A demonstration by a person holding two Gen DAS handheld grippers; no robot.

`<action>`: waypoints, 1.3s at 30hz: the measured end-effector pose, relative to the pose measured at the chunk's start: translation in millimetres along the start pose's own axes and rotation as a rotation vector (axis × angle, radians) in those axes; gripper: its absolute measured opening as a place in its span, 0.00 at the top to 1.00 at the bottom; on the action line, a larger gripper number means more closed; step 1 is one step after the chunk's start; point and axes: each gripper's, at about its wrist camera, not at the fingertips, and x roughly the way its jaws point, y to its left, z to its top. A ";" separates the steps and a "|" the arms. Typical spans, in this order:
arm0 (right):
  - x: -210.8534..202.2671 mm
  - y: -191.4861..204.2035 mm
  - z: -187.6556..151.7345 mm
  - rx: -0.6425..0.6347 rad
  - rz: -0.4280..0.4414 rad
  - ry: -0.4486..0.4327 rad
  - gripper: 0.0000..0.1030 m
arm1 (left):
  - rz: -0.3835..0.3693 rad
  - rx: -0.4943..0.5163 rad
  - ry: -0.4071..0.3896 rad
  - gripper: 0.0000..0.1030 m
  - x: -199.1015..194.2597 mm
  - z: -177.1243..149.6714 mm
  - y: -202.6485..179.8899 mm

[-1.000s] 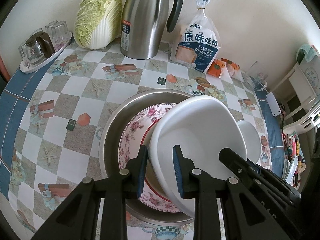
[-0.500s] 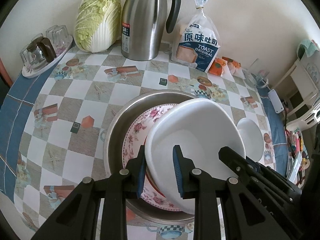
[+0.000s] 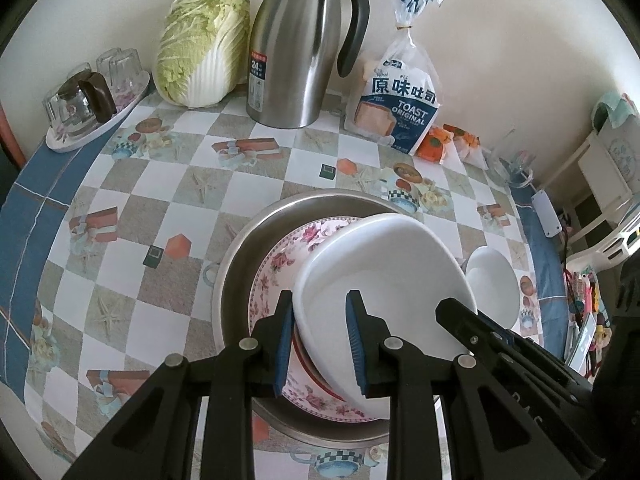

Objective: Organize plates and bowls
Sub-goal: 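Lower the square white bowl into the red-rimmed bowl with both grippers, then open both grippers to release the square white bowl rim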

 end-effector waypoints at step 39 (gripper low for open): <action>-24.7 1.7 8.2 -0.015 -0.043 -0.071 0.48 | 0.045 -0.111 -0.133 0.25 -43.5 14.8 26.1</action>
